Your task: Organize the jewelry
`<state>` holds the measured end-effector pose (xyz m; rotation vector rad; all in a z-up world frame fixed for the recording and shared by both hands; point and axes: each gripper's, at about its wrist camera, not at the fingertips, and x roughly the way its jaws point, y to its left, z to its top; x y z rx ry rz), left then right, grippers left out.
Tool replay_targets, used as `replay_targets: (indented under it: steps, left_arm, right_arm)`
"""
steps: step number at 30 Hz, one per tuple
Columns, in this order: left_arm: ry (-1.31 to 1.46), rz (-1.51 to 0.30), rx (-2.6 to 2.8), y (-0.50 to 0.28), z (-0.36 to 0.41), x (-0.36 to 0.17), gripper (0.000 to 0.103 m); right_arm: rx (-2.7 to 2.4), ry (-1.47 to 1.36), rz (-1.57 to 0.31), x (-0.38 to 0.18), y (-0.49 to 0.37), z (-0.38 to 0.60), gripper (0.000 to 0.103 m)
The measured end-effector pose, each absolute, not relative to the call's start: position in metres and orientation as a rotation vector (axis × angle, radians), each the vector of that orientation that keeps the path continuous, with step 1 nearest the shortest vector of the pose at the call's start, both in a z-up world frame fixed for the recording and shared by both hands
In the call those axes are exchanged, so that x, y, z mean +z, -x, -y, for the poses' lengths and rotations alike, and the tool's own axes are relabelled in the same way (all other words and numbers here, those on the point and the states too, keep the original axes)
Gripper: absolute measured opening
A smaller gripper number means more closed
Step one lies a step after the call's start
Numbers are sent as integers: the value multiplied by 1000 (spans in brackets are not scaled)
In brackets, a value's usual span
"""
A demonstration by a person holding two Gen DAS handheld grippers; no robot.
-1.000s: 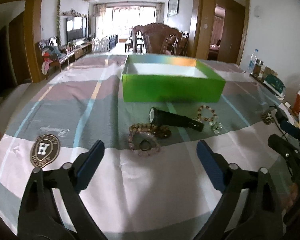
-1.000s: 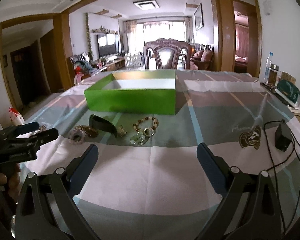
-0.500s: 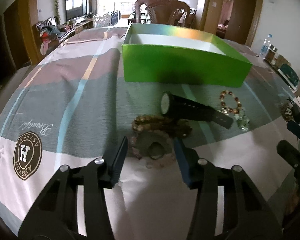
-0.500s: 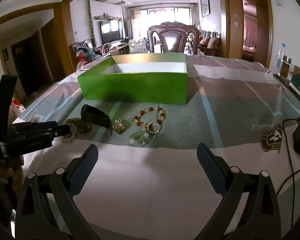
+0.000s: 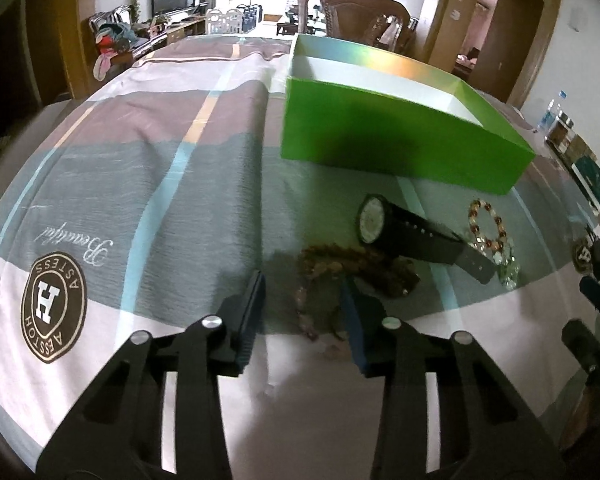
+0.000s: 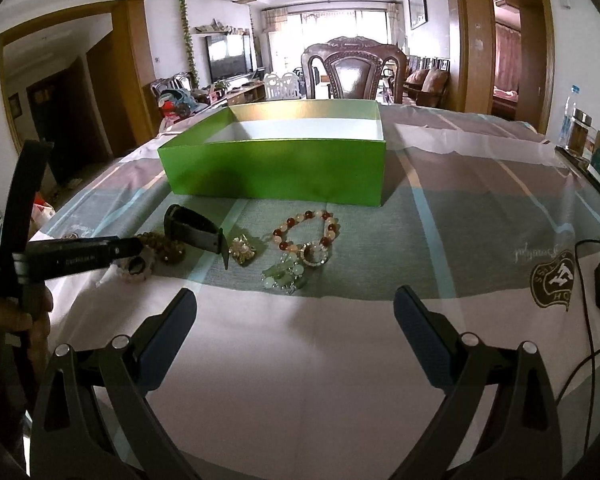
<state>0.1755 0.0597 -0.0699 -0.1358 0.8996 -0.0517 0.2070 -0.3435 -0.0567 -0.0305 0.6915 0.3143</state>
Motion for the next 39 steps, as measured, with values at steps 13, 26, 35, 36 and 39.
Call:
replay_targets:
  steps: [13,26,35,36,39]
  left_arm:
    - [57,-951,-77,-191,-49,-76,33]
    - [-17,-866,-103,-176,-53,-65,7]
    - [51,-674,-187,-128,-55,-4,7]
    - [56,-670,-196,-125,-55,-1,7]
    - [71,-662,-214,-116,-56,3,7]
  right_arm:
    - [317,29,-695,-57,-210,343,97]
    - [285,72,-736,-54,-227,337,97]
    - [274,101,-841,-72,-256,323,76]
    - [275,106,-852,-75,-258,321,71]
    - [288,117,-899,-85,-267,314,49]
